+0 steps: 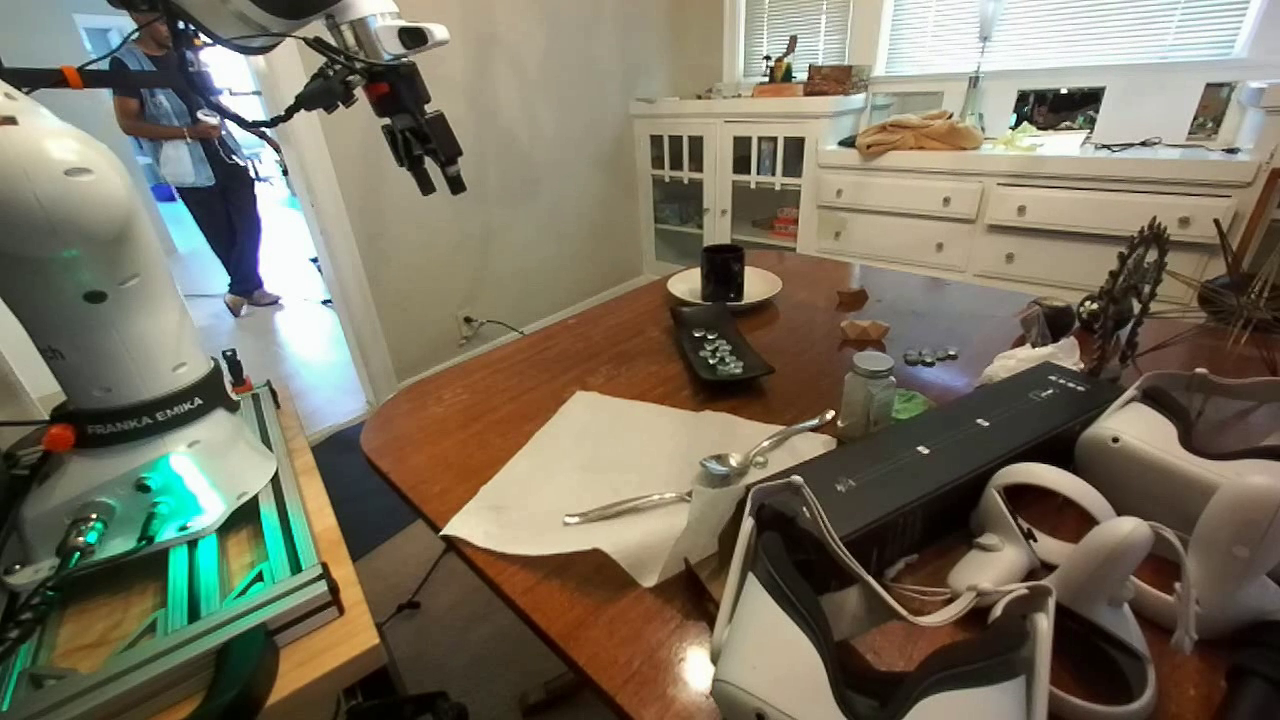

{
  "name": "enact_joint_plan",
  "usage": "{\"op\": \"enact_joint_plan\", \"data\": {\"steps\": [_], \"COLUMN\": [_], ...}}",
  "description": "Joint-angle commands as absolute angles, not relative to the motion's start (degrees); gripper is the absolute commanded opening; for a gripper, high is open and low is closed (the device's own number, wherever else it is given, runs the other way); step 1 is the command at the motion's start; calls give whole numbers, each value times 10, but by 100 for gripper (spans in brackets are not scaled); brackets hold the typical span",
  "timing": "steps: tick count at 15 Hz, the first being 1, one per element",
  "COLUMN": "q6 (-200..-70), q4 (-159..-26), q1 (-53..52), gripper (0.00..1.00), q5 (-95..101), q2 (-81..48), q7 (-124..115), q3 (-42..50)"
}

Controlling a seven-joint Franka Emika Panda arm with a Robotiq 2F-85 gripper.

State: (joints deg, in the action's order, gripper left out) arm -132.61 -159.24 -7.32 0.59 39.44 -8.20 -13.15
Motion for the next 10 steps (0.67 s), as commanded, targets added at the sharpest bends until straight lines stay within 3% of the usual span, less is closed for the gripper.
{"op": "enact_joint_plan", "data": {"steps": [1,10], "q6": [-1324,-1357], "q4": [-1591,-1563], "q1": [-78,32], "gripper": [100,100], "q5": [10,85], "q2": [394,370], "q7": [-85,-37], "q3": [-126,-31]}}
